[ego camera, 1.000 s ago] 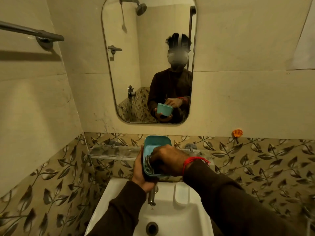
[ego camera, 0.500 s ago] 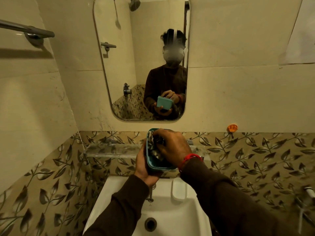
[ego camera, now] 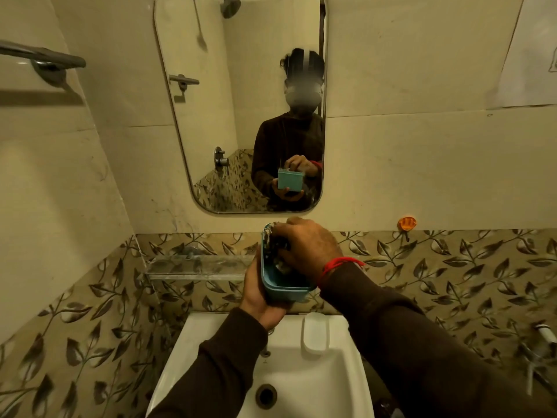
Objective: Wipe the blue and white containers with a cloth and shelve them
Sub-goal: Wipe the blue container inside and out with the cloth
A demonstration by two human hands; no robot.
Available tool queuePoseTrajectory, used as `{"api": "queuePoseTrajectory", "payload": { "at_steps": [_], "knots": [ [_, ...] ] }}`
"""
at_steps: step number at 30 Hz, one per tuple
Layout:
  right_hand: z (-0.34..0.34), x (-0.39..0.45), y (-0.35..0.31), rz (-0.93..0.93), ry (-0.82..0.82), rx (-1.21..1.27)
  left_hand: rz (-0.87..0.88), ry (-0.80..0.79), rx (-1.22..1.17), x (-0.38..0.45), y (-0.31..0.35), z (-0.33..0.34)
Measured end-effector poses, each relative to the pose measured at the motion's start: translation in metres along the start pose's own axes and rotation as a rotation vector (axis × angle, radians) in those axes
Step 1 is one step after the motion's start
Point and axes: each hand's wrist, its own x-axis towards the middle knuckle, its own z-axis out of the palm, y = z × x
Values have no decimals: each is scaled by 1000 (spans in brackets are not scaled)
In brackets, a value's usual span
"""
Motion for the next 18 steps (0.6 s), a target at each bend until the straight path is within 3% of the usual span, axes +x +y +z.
{"api": "queuePoseTrajectory", "payload": {
  "at_steps": [6, 11, 18],
  "knots": [
    [10, 3, -7, -8, -103, -159, 55, 25, 68, 8, 4, -2],
    [15, 1, -1, -54, -175, -62, 38, 39, 117, 10, 10, -11],
    [12, -13, 7, -457, -347, 44, -71, -64, 167, 10, 25, -21]
  ]
}}
